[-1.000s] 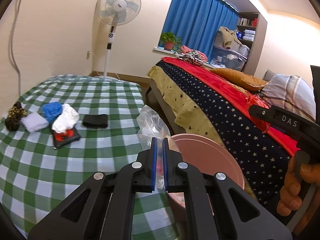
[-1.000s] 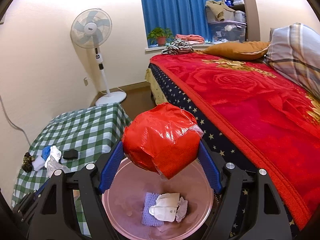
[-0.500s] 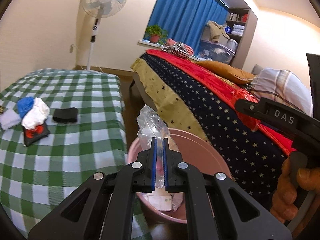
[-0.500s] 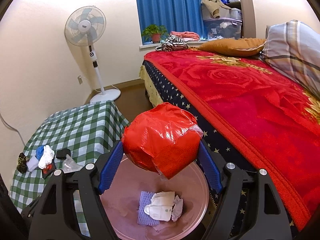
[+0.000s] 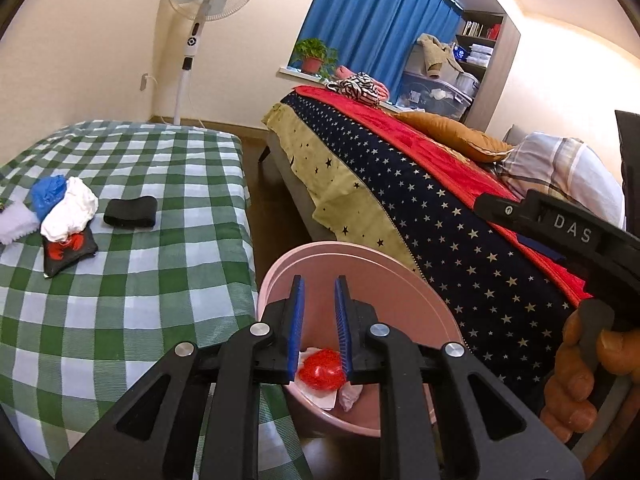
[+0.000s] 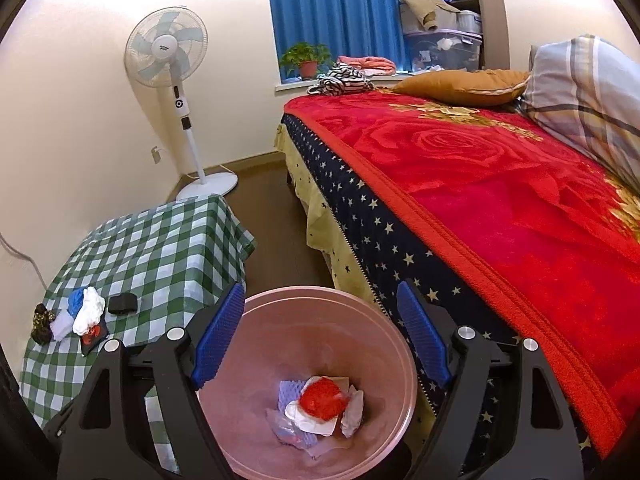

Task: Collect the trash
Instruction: 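Move both open tools back over the remaining trash on the bed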

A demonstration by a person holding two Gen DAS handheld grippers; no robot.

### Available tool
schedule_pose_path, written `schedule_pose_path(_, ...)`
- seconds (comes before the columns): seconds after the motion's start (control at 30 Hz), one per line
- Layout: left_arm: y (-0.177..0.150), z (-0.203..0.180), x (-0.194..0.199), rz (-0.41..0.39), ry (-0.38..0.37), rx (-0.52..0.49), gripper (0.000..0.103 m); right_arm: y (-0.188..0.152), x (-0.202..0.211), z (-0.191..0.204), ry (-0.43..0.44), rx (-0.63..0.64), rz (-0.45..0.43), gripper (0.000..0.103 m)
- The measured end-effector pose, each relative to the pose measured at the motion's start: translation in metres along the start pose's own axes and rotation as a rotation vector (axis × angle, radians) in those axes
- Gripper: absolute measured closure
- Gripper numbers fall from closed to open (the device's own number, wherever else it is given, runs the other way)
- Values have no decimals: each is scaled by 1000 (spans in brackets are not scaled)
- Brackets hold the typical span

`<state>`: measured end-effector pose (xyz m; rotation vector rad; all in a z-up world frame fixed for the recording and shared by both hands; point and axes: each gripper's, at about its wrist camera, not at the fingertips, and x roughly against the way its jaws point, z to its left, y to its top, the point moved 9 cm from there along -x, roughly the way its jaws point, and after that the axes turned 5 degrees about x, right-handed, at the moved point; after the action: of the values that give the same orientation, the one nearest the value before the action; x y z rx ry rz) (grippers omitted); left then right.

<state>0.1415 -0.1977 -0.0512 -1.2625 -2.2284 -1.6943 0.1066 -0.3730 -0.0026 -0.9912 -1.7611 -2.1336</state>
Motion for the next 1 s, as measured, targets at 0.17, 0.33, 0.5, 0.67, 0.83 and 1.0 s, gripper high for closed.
schedule_pose_path(0.17,6,9,12,-23,19,13,87,-1,4,7,23,16,-7,26)
schedule_pose_path(0.33,10,22,24,-43,39,23,87,-2,7,22,57,40,-16,32)
schedule_pose_path(0.5,14,43,36,-65,77,36,87,-3,10,41,107,61,-23,46)
schedule_pose_path(0.67,18,76,50,-96,152,68,87,-3,8,63,176,47,-31,55)
schedule_pose_path(0.83,24,104,61,-126,224,79,87,-3,2,93,238,80,-51,57)
schedule_pose_path(1.0,29,139,72,-154,297,123,87,-6,-12,125,304,107,-40,58)
